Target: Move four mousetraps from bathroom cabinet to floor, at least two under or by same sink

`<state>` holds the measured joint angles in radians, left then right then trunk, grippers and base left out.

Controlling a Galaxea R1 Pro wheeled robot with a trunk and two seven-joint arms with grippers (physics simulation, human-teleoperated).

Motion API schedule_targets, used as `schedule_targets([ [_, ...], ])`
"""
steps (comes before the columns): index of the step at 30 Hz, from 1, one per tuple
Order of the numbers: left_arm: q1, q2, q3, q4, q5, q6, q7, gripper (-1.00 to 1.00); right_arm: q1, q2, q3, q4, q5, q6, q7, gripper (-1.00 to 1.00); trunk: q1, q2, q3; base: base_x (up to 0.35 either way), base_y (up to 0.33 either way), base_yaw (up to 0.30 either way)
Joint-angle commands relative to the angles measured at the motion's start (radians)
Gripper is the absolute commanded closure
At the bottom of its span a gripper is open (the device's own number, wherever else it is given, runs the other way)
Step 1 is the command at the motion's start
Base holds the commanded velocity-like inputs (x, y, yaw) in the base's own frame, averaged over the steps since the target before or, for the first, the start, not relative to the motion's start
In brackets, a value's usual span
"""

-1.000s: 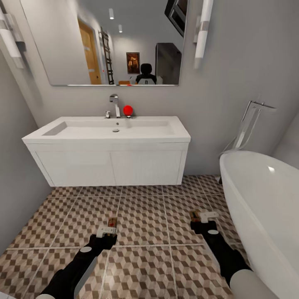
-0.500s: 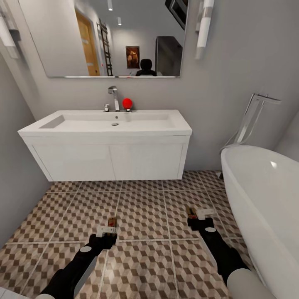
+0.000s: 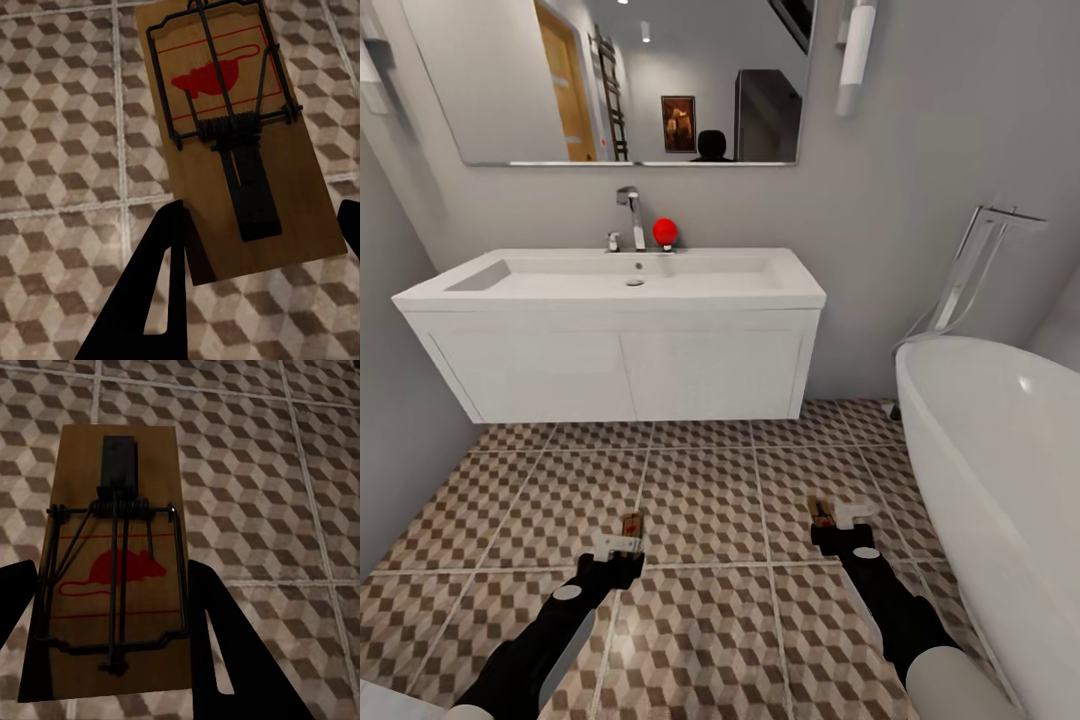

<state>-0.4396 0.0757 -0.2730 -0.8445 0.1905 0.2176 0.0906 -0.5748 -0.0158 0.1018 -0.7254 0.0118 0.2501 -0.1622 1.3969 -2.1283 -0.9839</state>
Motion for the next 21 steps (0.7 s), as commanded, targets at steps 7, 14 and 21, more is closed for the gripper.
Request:
schedule_targets([
  [7,-0.001,0.002,-0.006,-0.051,0.009,0.006,0.011,1.0,0.0,-0.001,0.007,-0.002,-0.001,0.007,-0.007,1.0,0.027,-0.05,-0.034,0.0,0.0,0.0],
  [14,-0.001,0.001,-0.007,-0.058,0.009,0.006,0.011,1.0,0.0,-0.001,0.007,-0.002,-0.001,0.007,-0.006,1.0,0.054,-0.099,-0.067,0.0,0.0,0.0],
  [21,0.0,0.001,-0.008,-0.059,0.009,0.006,0.011,1.0,0.0,-0.001,0.007,-0.002,-0.001,0.007,-0.006,1.0,0.08,-0.148,-0.1,0.0,0.0,0.0],
])
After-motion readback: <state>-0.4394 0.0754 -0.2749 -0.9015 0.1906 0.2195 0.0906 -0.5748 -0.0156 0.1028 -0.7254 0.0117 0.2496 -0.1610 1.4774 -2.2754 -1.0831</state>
